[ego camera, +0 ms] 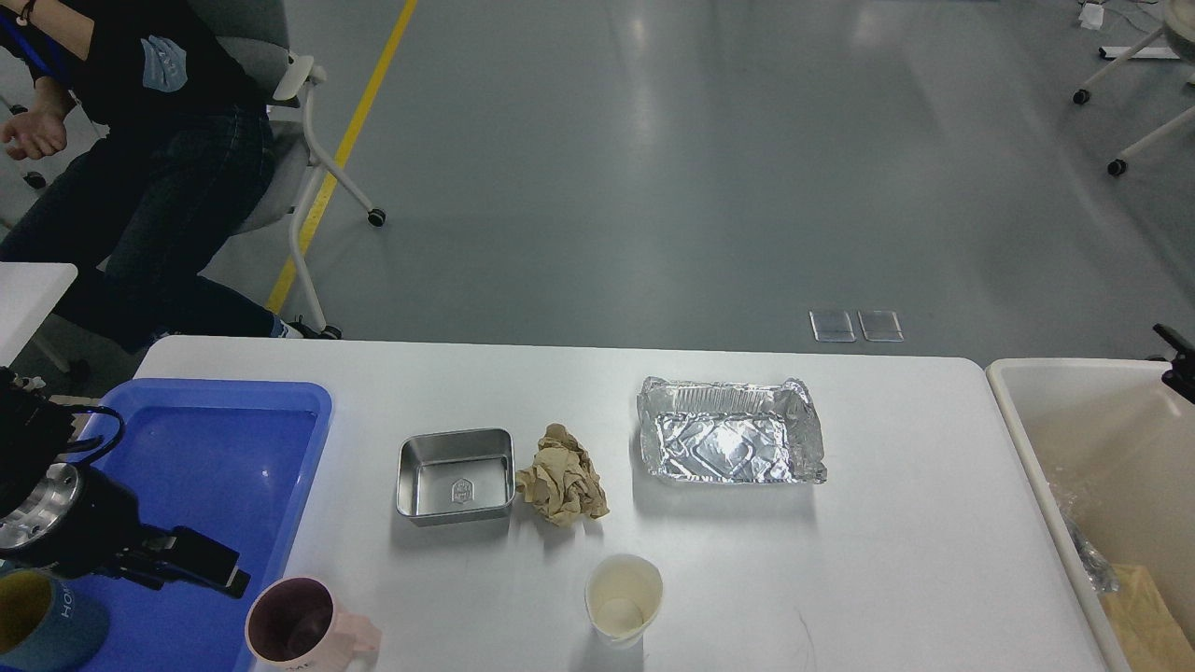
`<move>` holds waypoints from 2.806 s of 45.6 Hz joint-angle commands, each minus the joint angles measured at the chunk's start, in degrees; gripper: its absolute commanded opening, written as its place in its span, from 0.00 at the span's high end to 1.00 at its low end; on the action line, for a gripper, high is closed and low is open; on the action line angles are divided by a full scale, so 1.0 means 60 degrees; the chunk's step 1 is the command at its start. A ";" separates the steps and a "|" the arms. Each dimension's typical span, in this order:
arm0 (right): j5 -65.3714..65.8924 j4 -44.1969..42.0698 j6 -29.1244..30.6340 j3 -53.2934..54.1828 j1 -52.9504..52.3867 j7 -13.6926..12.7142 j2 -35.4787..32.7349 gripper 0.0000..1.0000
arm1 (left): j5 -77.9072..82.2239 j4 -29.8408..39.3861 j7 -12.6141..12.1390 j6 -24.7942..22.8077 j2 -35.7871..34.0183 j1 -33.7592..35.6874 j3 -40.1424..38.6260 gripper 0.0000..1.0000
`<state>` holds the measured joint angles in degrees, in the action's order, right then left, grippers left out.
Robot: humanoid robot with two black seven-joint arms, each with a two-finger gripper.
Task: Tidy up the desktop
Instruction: 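Lower the left gripper over the blue tray toward the pink mug, then grasp the pink mug rim with the left gripper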
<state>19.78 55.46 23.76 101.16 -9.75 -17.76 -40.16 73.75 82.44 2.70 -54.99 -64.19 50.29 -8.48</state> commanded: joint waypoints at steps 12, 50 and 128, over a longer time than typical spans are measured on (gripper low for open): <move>0.0000 -0.0015 -0.0035 0.0001 0.0013 0.0000 0.0115 0.00 | 0.0086 -0.0059 -0.0318 -0.0001 -0.0053 -0.0193 0.0007 0.00; 0.0000 -0.0044 -0.0005 -0.0014 0.0145 0.0000 0.0233 0.00 | 0.0232 -0.0205 -0.0582 -0.0001 0.0020 -0.0559 -0.0007 0.00; 0.0000 -0.0147 0.0097 0.0074 0.0306 0.0030 0.0291 0.00 | 0.0467 -0.0718 -0.0948 -0.0001 0.1236 -0.0530 -0.0037 0.01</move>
<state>19.75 54.69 24.31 101.43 -7.94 -17.66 -38.41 76.06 78.39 -3.00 -55.00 -57.38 47.18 -8.71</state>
